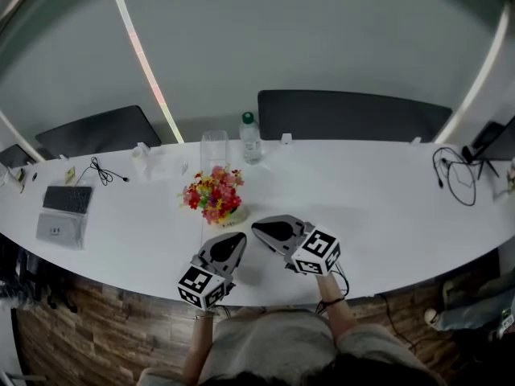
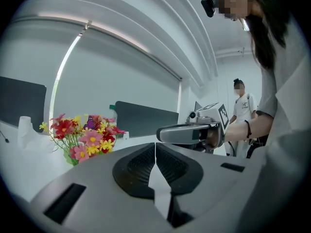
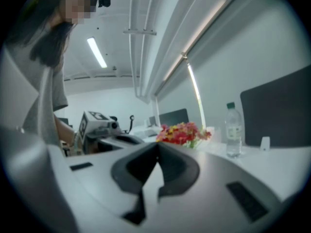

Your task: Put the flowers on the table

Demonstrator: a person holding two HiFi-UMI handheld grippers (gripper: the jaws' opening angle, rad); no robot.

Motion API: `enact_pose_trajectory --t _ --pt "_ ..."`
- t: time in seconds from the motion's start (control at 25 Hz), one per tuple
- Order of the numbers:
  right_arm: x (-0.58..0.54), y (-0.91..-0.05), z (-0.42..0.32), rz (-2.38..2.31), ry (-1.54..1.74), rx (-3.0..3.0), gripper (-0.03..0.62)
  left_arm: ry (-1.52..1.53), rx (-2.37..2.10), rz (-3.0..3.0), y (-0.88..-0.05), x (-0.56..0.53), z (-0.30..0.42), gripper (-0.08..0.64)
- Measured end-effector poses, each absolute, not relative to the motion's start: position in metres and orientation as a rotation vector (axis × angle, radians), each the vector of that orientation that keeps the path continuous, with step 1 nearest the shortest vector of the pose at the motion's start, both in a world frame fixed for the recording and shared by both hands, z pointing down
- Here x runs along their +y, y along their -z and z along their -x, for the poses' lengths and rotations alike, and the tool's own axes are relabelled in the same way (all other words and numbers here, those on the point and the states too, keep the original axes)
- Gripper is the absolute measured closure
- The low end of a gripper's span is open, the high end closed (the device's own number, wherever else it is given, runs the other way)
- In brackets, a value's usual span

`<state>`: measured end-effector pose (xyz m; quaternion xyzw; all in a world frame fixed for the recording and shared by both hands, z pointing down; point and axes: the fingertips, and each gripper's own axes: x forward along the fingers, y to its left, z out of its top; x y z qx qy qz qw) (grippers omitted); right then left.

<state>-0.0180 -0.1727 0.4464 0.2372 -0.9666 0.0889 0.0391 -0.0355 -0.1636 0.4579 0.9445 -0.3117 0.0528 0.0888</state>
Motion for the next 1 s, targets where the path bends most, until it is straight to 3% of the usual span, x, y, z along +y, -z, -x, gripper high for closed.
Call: enact_pose_trajectory --t 1.0 --pt "-0.175 -0.447 0.023 -0.654 -0.254 -2.997 0.568 -0.186 -0.949 -2.83 -0.455 -0.169 0.034 0.537"
